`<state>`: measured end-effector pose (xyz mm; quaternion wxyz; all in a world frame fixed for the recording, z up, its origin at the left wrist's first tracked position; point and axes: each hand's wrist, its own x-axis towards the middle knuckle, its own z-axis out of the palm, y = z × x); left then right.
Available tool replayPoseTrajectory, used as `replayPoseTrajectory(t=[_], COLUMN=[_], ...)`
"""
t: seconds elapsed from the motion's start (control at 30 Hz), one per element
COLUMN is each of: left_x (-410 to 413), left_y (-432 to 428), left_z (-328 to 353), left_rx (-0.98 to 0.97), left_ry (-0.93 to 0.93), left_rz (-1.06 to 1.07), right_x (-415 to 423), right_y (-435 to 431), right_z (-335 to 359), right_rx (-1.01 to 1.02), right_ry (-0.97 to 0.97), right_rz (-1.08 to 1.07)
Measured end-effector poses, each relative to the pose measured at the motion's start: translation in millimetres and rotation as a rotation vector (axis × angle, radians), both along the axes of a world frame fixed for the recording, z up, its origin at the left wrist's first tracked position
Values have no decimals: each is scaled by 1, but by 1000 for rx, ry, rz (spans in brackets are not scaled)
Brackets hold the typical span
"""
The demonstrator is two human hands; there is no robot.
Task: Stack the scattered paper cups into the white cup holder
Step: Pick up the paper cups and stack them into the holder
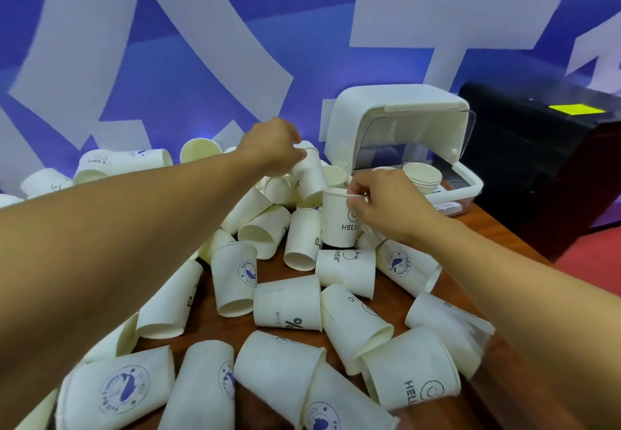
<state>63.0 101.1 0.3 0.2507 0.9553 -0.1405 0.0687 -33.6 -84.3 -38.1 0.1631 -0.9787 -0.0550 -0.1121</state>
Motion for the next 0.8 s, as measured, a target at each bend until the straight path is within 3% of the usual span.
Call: replayPoseTrajectory(t=[0.23,0.5,0.8], left_x=[13,10,-24], left_y=[-18,-14,-35], left_z=[-12,-5,33], left_rx=[-23,-183,-175], left_ry=[25,117,-153], left_rz=[52,80,-28], right_x=[2,3,-11], right_y=[-16,-19,-46], right_z=[15,15,39], right_rx=[50,52,94], right_ry=[-101,-166,-367], right_rz=[15,-24,-191])
